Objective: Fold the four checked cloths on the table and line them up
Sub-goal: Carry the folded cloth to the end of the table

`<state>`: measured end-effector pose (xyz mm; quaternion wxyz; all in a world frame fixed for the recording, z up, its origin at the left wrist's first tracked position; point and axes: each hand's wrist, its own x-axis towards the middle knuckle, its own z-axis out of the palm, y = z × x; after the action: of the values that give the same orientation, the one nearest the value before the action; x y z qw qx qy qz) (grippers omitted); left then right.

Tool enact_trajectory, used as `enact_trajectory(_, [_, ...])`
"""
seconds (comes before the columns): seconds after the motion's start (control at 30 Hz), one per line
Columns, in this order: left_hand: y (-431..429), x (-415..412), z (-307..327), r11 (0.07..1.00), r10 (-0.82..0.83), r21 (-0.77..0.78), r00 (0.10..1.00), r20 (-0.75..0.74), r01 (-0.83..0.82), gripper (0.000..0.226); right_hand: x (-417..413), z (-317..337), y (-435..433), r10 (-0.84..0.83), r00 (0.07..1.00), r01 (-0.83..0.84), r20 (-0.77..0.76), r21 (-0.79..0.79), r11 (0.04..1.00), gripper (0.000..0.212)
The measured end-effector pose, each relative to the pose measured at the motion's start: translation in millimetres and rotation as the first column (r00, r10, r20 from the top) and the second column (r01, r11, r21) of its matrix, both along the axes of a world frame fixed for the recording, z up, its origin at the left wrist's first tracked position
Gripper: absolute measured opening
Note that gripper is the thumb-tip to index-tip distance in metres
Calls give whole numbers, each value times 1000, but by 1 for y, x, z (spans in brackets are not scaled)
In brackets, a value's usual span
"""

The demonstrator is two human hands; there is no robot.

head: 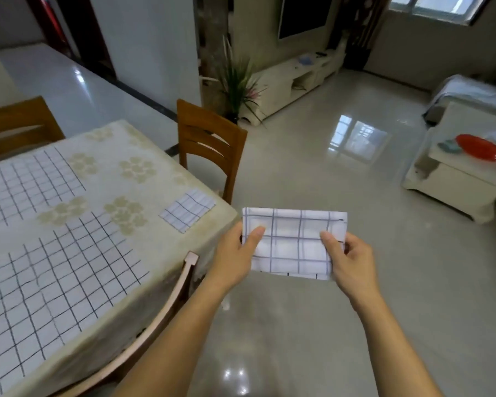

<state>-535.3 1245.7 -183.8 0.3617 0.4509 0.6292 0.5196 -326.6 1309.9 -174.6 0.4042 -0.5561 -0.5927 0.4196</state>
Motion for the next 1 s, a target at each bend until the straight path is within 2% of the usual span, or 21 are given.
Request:
enact_trajectory(0.17, [47,-28,-21,968,237,-58,965,-109,-245,23,-43,-29,83,206,978,-207,-14,-35,978,22])
enact_trajectory(0.37, [94,-49,-20,860,489,-85,859,-152,-504,21,-105,-39,181,471,880,-475,-64,-71,877,12])
enact_trajectory(0.5, [106,-54,-12,730,661,-81,731,-167,-678,20,-137,-51,224,640,767,-639,-40,-143,756,21])
enact_trajectory(0.6, [99,-56,-25,635,740,-116,644,-194,-764,37,-161,-70,237,756,649,-753,-84,-217,622,21])
enact_trajectory(0.73, [84,-76,-60,530,772,-258,585,-249,-808,34,-195,-96,234,821,571,-785,-29,-314,535,10])
enact_trajectory(0.83, [91,-103,-87,485,812,-293,549,-199,-824,30,-216,-123,241,851,523,-776,50,-386,499,9])
enact_trajectory(1.0, [138,-159,-119,519,809,-361,581,-85,-775,25,-253,-132,283,840,521,-742,150,-405,533,21])
